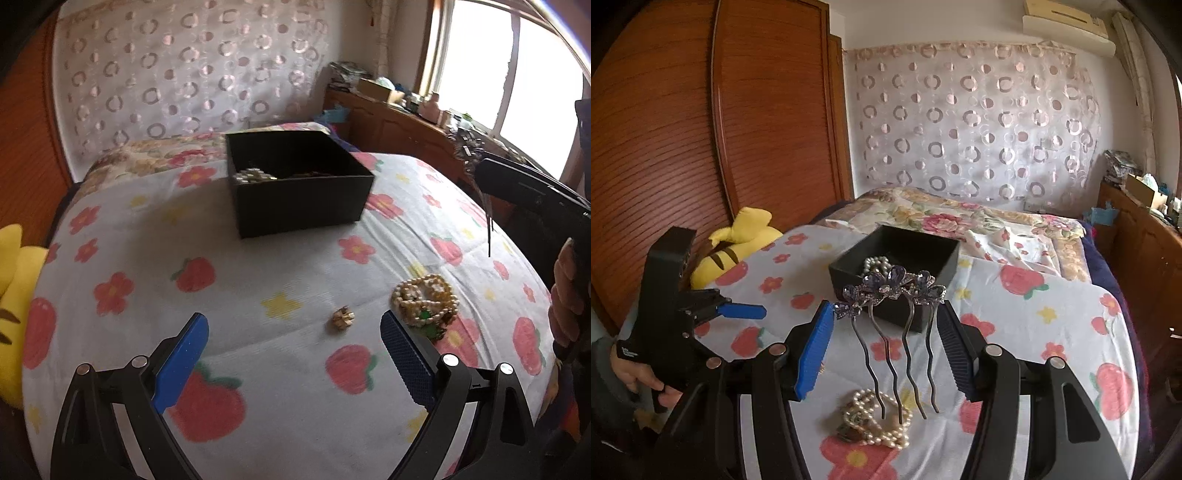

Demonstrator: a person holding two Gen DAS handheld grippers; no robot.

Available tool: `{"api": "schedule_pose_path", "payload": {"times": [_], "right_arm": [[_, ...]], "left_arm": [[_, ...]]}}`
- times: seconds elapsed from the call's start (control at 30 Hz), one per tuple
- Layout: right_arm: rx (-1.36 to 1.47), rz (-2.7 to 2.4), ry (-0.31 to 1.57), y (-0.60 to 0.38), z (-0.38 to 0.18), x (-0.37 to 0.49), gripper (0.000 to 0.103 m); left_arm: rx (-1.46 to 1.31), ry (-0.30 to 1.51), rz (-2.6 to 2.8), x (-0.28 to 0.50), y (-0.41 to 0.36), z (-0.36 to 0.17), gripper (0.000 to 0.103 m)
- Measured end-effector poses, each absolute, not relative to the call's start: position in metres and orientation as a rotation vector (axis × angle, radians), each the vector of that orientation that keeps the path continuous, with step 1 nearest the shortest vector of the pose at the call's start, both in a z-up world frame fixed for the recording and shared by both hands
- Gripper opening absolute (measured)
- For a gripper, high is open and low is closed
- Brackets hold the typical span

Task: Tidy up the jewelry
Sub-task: 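Carry the hair comb toward the box while the left tool grasps the gold flower earring, then lower the earring and hair comb into the black box and open both tools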

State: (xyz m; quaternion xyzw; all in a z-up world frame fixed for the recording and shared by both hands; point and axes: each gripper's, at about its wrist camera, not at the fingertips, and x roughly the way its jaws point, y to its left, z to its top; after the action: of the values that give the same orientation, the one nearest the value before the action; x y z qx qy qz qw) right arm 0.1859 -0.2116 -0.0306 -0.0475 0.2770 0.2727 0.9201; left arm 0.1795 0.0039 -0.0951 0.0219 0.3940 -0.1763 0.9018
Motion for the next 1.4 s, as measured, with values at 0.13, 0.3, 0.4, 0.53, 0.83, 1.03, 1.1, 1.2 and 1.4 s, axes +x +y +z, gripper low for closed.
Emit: {"api": "schedule_pose_path", "payload": {"times": [0.13, 0.3, 0.4, 0.53, 0.83, 1.03, 1.1, 1.2, 1.4], "right_arm": [[-0.111, 0.536, 0.598, -0.220, -0.039, 0.188, 0.060], [-0.107, 0.514, 0.630, -0.229, -0.051, 0.190, 0.060], [-0.104, 0.512, 0.639, -0.232, -0.055, 0.191, 0.060], [-0.104, 0.516, 0.644, -0.233, -0.059, 0.192, 0.060], [-0.111, 0.527, 0.647, -0.227, -0.061, 0.194, 0.060], [-0.115, 0.538, 0.624, -0.223, -0.051, 0.205, 0.060], [-0.115, 0.547, 0.608, -0.219, -0.045, 0.212, 0.060], [-0.122, 0.559, 0.585, -0.213, -0.035, 0.221, 0.060], [-0.126, 0.599, 0.550, -0.197, -0.016, 0.247, 0.060]], "left_arm": [[0.081, 0.829, -0.413, 0.185, -0.015, -0.098, 0.074], [0.124, 0.875, -0.430, 0.194, -0.034, -0.108, 0.043], [0.146, 0.874, -0.413, 0.194, -0.038, -0.111, 0.036], [0.140, 0.871, -0.397, 0.194, -0.035, -0.112, 0.014], [0.104, 0.835, -0.396, 0.194, -0.024, -0.100, 0.012], [0.086, 0.786, -0.370, 0.208, -0.016, -0.076, 0.012], [0.081, 0.767, -0.363, 0.214, -0.014, -0.067, 0.013], [0.080, 0.741, -0.354, 0.224, -0.012, -0.055, 0.013], [0.066, 0.709, -0.337, 0.247, -0.007, -0.037, 0.013]]}}
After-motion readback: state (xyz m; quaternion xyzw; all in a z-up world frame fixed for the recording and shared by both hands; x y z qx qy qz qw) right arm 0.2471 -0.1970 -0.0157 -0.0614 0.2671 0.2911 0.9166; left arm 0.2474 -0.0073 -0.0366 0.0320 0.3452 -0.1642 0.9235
